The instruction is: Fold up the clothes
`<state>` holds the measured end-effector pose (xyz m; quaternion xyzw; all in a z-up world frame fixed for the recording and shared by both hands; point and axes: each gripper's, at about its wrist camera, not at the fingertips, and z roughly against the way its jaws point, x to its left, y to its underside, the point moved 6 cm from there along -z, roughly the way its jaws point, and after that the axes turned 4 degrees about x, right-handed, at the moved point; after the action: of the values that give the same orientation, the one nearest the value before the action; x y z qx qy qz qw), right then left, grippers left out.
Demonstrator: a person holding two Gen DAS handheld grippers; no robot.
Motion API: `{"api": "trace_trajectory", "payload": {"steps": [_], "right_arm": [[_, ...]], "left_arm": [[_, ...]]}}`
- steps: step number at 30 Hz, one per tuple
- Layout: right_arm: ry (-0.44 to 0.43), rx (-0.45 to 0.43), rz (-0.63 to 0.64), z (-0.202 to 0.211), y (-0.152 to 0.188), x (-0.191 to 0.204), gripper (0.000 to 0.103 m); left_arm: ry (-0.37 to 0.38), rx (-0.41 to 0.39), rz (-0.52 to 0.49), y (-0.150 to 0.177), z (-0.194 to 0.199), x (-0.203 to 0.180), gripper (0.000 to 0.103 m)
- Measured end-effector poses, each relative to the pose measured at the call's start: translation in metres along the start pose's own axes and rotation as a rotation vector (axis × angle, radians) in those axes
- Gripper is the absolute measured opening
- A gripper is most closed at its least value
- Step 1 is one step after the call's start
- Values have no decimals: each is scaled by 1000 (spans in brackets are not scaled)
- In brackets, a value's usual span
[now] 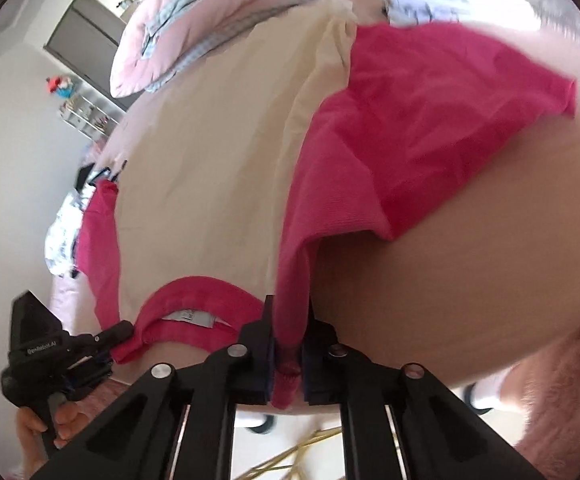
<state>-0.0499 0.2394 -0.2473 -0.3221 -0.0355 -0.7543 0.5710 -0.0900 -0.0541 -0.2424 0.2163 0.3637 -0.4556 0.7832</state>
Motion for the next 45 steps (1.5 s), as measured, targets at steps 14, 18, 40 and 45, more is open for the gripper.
{"api": "trace_trajectory", "payload": {"steps": [14, 18, 40, 45], "right_arm": [[-84, 3, -179, 10, 0, -19, 40], [-67, -47, -152, -4, -27, -8, 55], [175, -152, -78, 58, -18, -18, 5], [153, -149, 104, 60, -26, 25, 26]], "left_arm": [[54, 36, -1, 6, -17, 1, 7], [81, -24, 16, 0, 1, 7, 11], [-79, 106, -29, 15, -5, 4, 9], [-230, 66, -354, 12, 2, -52, 9]]}}
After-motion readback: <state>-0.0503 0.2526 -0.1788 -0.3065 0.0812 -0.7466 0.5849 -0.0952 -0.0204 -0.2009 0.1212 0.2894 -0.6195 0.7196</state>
